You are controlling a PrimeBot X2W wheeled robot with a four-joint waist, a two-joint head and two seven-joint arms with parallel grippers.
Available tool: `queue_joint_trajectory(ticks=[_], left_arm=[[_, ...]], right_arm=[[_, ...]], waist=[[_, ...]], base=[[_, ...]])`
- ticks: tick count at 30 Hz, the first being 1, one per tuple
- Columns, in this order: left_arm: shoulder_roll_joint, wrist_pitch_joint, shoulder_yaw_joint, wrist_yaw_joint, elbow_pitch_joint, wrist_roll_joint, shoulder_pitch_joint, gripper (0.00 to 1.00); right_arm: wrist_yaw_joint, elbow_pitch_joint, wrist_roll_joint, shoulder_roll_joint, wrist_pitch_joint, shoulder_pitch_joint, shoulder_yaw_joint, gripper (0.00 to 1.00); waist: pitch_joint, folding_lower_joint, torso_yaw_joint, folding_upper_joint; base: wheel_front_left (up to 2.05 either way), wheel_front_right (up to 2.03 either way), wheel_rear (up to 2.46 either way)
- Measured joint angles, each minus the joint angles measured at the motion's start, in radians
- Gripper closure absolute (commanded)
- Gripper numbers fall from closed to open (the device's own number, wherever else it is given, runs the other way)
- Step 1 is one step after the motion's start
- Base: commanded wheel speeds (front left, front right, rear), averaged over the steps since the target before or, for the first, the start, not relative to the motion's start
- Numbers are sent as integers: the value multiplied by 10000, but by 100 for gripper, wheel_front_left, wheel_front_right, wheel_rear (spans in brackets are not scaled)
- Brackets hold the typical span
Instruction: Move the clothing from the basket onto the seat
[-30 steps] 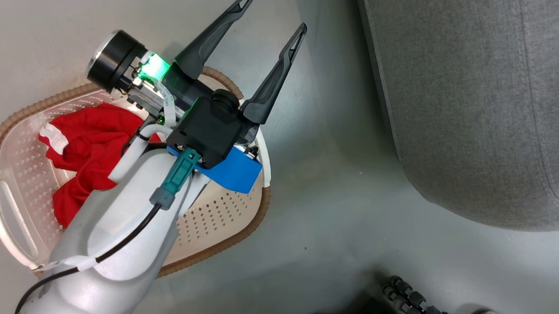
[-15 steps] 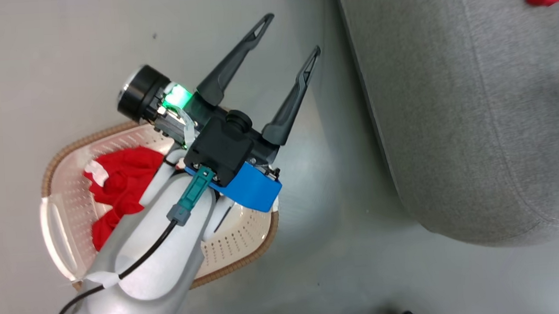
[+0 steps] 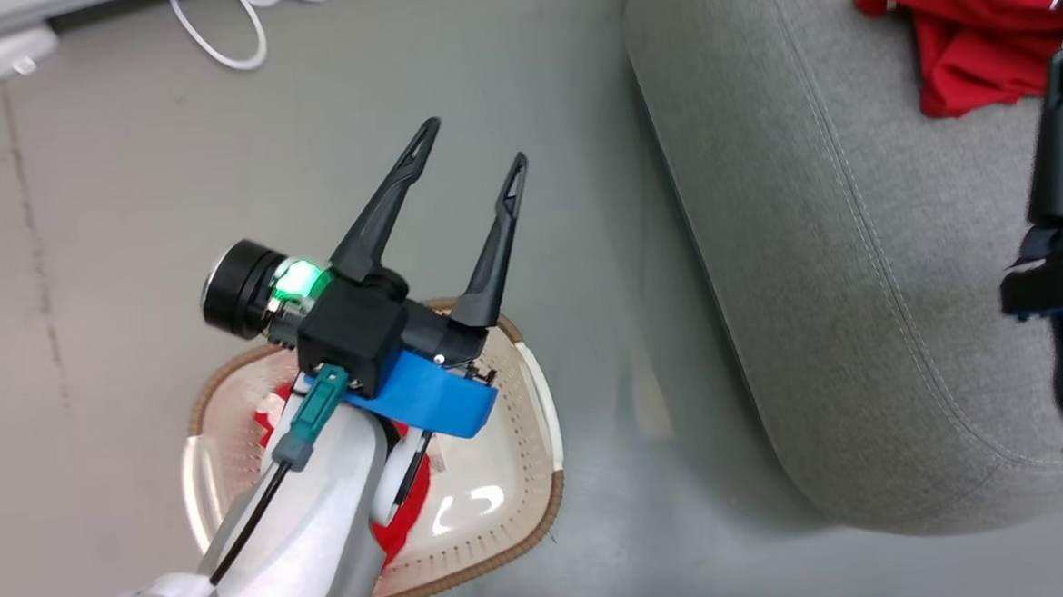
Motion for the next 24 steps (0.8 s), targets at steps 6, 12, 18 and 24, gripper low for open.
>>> queue_joint_trajectory(ticks=[6, 12, 18, 24], left_arm=[[-194, 0, 892, 169, -82, 12, 720, 0], [-337, 0, 1914, 295, -121, 12, 1490, 0], [-433, 0, 2824, 265, -140, 65, 2160, 0], [-479, 0, 3590, 100, -173, 201, 2819, 0]], right_arm=[[0, -782, 40, 472, 0, 755, 828, 0], [2, -1133, 38, 800, 0, 1548, 1503, 0], [0, -1254, -35, 1011, 0, 2190, 1914, 0], [2, -1281, -63, 1162, 0, 2630, 2063, 0]], waist=[[-826, 0, 455, 0], [-1544, -1, 1006, 0], [-2205, -1, 1467, 0], [-2779, -1, 1750, 0]], base=[[0, 0, 0], [0, 0, 0], [0, 0, 0], [0, 0, 0]])
